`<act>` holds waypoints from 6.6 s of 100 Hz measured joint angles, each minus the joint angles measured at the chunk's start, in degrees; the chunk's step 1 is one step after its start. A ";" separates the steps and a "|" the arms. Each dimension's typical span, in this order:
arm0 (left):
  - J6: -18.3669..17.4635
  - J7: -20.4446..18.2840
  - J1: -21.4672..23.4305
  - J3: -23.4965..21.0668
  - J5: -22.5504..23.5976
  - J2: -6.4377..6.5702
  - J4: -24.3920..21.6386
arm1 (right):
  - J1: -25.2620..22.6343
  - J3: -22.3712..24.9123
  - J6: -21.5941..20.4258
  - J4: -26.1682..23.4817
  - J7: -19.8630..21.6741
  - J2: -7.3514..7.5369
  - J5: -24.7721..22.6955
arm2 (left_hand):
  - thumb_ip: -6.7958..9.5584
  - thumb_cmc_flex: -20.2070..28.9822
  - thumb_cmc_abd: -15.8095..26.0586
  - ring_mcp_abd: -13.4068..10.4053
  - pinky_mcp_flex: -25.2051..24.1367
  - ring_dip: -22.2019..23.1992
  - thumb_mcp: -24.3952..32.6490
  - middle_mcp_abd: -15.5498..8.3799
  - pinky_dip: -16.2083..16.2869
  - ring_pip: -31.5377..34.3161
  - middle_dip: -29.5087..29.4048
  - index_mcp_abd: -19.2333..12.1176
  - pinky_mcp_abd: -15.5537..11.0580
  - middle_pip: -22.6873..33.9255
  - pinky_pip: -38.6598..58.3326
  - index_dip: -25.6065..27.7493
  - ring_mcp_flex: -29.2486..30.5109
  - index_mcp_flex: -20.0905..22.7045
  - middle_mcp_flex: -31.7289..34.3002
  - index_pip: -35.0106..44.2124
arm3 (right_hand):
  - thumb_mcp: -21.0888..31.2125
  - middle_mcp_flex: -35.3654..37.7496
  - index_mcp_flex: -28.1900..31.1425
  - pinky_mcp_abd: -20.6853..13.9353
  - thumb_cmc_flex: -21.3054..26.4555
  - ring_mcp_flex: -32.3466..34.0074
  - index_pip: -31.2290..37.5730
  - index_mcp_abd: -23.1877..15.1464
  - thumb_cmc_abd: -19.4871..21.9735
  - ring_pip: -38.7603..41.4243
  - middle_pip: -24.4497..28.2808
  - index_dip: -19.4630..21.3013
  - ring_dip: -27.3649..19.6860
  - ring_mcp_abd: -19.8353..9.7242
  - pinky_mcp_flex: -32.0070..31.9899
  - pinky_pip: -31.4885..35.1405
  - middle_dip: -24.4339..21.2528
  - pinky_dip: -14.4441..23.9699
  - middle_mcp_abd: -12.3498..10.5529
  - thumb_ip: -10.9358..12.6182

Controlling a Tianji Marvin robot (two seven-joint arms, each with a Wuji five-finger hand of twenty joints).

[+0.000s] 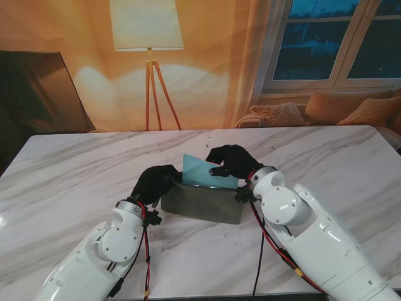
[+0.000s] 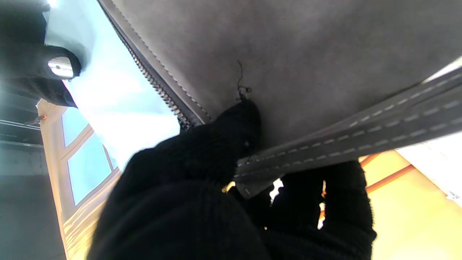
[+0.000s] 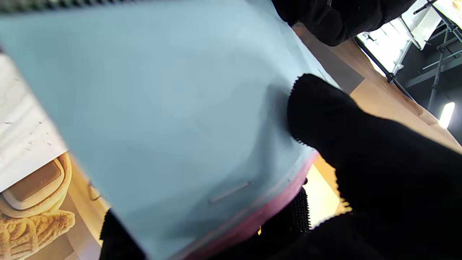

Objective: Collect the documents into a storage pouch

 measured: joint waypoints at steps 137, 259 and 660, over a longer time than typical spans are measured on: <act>0.42 1.30 0.16 0.07 0.63 -0.15 -0.10 | 2.24 -5.87 -4.02 4.14 0.89 0.58 -9.29 | 0.00 -0.03 -0.10 0.00 0.02 -0.02 -0.01 0.05 1.27 2.14 -0.52 0.17 0.05 -0.05 -0.01 -5.08 0.01 0.12 0.64 0.02 | -0.17 4.91 5.81 -1.12 3.21 9.90 2.65 2.91 1.25 8.60 2.72 -5.81 -4.86 -2.28 11.24 6.34 -0.50 -6.60 1.04 -0.51; 0.33 2.29 1.29 -0.23 -0.24 -0.67 -0.74 | -5.07 -1.44 -3.21 1.85 -6.03 -0.66 -9.78 | -0.01 0.49 -0.11 0.00 -0.60 -0.01 -0.08 0.02 1.28 1.24 -0.77 0.17 0.06 -0.05 -0.43 -3.11 0.01 0.10 0.64 0.06 | -0.20 -1.57 1.54 2.38 -8.25 -8.16 -6.41 3.18 2.51 -15.26 -3.64 0.31 -4.68 4.05 -14.21 -9.81 -10.17 -4.73 -0.10 -1.43; 7.36 -13.95 -0.93 -3.12 -8.02 1.89 -0.14 | -10.90 4.49 -12.34 1.97 -11.87 0.97 -20.74 | 5.94 -20.26 3.72 0.01 -10.19 -9.21 7.22 -0.69 -2.58 -16.75 -21.77 5.93 -2.41 -0.36 -9.52 -21.16 -16.08 -15.44 -22.26 -31.28 | 0.35 8.73 6.54 1.53 3.18 8.94 0.04 5.18 1.22 3.49 0.48 -6.80 -4.70 1.92 7.20 3.74 -6.07 -6.60 0.42 -0.09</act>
